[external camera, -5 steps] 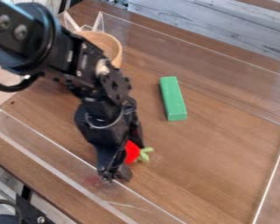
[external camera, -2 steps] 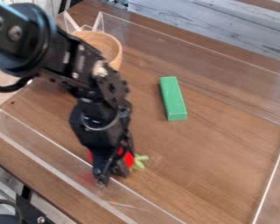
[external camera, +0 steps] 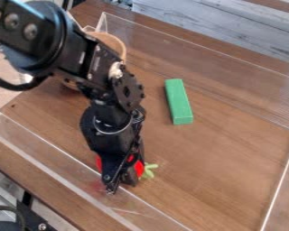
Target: Move the red object to the left side of the table
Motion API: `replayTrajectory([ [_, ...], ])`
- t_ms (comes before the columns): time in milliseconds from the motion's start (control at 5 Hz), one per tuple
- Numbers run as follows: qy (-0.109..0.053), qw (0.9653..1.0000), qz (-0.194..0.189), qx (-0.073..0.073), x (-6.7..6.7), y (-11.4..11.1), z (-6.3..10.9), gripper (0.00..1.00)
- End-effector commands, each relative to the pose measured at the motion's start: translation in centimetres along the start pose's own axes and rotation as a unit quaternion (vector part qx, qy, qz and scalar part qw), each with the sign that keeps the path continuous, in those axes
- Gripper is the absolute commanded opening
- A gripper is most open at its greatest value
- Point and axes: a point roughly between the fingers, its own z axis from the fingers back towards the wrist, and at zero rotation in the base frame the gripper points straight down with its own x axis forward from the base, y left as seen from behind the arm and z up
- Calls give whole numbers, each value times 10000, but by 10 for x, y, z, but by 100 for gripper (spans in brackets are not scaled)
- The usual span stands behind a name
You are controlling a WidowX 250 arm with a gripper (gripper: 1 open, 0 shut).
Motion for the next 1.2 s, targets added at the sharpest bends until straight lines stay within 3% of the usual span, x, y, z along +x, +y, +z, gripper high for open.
replayTrajectory([
  [0,7,10000,73,-30,-13,-1,2,0],
  [200,-33,9998,219,12,-20,1,1,0],
  [600,-107,9989,460,61,-4,-9,19,0],
  [1000,-95,9977,640,216,3,-15,11,0],
])
